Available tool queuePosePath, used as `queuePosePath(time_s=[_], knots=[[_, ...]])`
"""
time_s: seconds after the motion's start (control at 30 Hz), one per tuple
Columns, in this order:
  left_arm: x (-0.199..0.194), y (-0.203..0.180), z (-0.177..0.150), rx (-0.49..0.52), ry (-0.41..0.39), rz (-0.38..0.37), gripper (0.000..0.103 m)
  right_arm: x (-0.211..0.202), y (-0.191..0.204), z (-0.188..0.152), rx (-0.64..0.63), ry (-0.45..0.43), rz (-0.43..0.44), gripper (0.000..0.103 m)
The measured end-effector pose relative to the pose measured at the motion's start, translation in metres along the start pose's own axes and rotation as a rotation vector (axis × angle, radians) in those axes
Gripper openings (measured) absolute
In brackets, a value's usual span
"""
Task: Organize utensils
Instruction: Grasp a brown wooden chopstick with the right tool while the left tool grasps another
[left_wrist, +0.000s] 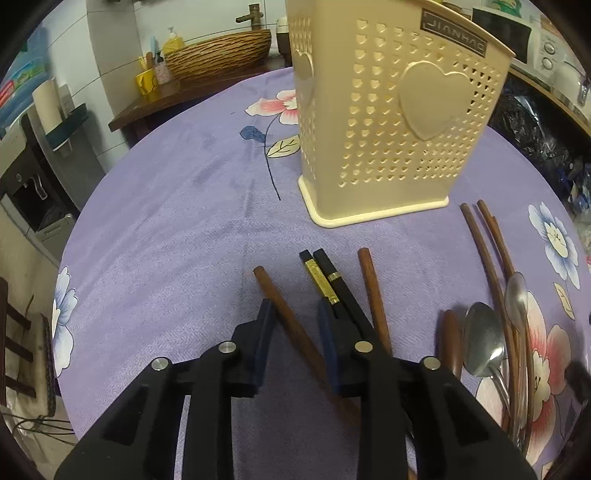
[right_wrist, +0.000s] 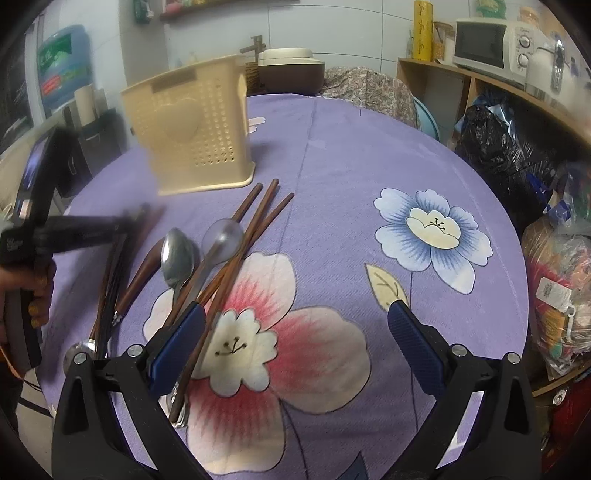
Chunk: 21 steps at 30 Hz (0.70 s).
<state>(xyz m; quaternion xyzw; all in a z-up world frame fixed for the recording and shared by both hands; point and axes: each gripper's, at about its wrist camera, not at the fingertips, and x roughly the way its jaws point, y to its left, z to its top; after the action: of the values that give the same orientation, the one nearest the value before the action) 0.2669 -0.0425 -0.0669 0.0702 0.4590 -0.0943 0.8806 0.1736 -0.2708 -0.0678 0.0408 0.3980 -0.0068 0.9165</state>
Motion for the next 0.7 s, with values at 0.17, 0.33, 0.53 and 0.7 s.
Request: queuePosePath(time_s=[0.17, 0.33, 0.53, 0.7], knots=[[-0.001, 0.014, -0.004, -0.011, -0.007, -0.013, 0.025, 0.015, -0.004, 0.027, 0.01, 0.019, 0.04, 0.085], [0.0, 0.01, -0.002, -0.02, 0.002, -0.01, 0.025, 0.041, 0.005, 0.065, 0.045, 0.035, 0.094, 0.062], [0.0, 0.005, -0.003, -0.016, -0.003, -0.013, 0.025, 0.084, 0.025, 0.094, 0.051, 0.117, 0.129, 0.036], [0.0, 0.004, -0.002, -0.001, 0.001, -0.027, 0.024, 0.103, 0.031, 0.1, 0.051, 0.171, 0.095, 0.028]])
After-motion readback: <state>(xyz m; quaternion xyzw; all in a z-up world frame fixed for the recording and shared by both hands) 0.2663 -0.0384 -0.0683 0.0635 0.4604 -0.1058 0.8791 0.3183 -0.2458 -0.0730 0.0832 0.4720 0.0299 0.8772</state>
